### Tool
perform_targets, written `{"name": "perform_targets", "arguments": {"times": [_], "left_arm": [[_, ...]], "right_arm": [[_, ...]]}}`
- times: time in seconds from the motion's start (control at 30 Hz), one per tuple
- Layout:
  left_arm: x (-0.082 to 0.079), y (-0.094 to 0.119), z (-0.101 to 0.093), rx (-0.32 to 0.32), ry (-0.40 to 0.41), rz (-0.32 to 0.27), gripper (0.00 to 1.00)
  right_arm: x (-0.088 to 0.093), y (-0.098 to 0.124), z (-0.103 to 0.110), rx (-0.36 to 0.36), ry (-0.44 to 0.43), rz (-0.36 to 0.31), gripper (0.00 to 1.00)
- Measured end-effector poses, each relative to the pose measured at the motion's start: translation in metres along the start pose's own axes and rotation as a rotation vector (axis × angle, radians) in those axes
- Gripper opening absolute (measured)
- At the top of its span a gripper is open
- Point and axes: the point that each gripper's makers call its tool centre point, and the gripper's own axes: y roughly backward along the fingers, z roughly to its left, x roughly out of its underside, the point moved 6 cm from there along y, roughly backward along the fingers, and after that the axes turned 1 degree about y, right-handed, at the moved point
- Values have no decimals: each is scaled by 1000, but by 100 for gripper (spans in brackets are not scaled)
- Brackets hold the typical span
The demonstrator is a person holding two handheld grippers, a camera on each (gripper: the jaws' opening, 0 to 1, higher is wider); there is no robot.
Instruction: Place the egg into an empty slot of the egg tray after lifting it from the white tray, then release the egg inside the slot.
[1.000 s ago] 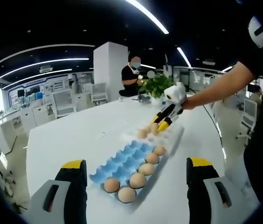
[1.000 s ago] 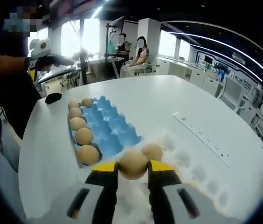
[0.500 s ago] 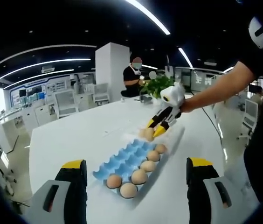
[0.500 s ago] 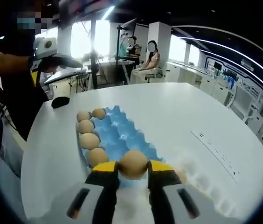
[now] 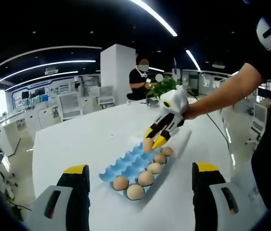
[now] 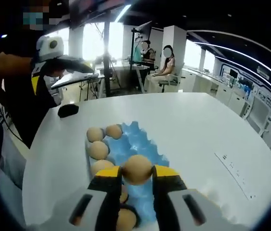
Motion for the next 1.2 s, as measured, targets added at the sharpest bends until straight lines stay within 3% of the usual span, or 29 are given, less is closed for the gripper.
{"name": "perform_targets", "arguments": {"times": [0.5,1.2], "left_arm": [[2,10,4,-27,11,6,90],[3,24,9,-60,17,19,90]], "right_arm": [[-25,-45,18,-61,47,-4,26],[-21,-82,24,-108,76,84,26]]}}
